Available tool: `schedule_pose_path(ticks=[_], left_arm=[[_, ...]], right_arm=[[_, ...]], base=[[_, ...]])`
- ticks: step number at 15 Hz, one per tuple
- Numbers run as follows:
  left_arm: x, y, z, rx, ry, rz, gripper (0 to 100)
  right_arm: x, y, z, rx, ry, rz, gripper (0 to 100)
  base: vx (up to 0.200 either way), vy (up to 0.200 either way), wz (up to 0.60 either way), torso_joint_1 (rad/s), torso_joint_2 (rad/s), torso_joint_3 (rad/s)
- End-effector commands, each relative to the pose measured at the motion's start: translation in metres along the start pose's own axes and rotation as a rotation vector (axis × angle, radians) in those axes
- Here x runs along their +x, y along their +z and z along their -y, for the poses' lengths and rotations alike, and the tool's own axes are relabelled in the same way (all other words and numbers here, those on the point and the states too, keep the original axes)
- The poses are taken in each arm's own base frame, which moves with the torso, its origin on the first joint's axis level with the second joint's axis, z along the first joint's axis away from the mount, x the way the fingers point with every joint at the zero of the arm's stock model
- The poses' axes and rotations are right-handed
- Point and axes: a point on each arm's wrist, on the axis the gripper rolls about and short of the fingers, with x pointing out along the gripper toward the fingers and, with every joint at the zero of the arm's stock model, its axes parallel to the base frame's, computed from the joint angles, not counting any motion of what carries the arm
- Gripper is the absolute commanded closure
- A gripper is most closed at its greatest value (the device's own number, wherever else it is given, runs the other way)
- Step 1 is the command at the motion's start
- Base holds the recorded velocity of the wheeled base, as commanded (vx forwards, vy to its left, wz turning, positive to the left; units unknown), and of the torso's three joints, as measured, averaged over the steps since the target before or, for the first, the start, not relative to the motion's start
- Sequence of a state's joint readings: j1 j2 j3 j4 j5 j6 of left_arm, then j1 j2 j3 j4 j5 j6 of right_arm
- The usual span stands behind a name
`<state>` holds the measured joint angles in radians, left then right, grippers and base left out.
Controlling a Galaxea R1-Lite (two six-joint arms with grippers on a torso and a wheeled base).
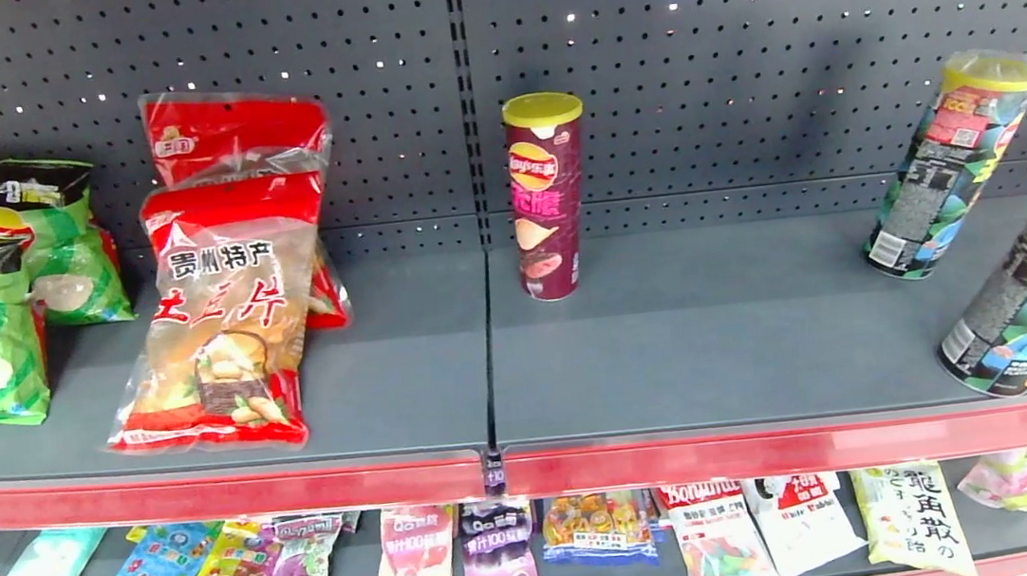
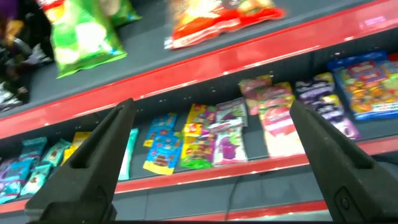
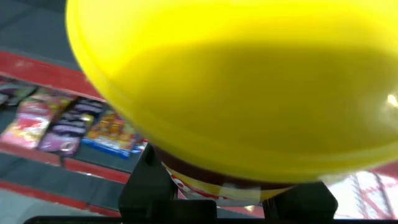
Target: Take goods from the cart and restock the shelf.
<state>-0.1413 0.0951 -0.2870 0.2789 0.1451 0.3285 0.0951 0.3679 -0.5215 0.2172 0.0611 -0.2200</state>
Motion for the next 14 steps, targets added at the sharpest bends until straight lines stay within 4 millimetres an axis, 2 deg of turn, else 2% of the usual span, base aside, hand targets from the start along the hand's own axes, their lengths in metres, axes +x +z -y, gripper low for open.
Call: schedule_pose_path(ticks=[1, 4, 7, 12, 14], left_arm=[[0.000, 0.000, 0.000, 0.001, 0.001, 0.001, 0], [0.000, 0.000, 0.000, 0.027, 0.001, -0.001, 0], [0.000, 0.000, 0.000, 0.035, 0.002, -0.001, 0], [0.000, 0.000, 0.000, 0.035, 0.004, -0.004, 0], [0.000, 0.000, 0.000, 0.037, 0.001, -0.001, 0]], right_arm=[[0.009, 0.004, 0.001, -0.007, 0.027, -0.029, 100], [0.015, 0.009, 0.002, -0.047, 0.045, -0.045, 100], [0.022, 0.009, -0.001, -0.039, 0.230, -0.040, 100], [0.029, 0.014, 0.000, -0.039, 0.264, -0.054, 100], [0.031, 0.015, 0.000, -0.038, 0.286, -0.053, 100]], base=[[0.000, 0.000, 0.00, 0.000, 0.00, 0.000], [0.000, 0.000, 0.00, 0.000, 0.00, 0.000], [0.000, 0.000, 0.00, 0.000, 0.00, 0.000], [0.200, 0.000, 0.00, -0.002, 0.00, 0.005], [0.000, 0.000, 0.00, 0.000, 0.00, 0.000]])
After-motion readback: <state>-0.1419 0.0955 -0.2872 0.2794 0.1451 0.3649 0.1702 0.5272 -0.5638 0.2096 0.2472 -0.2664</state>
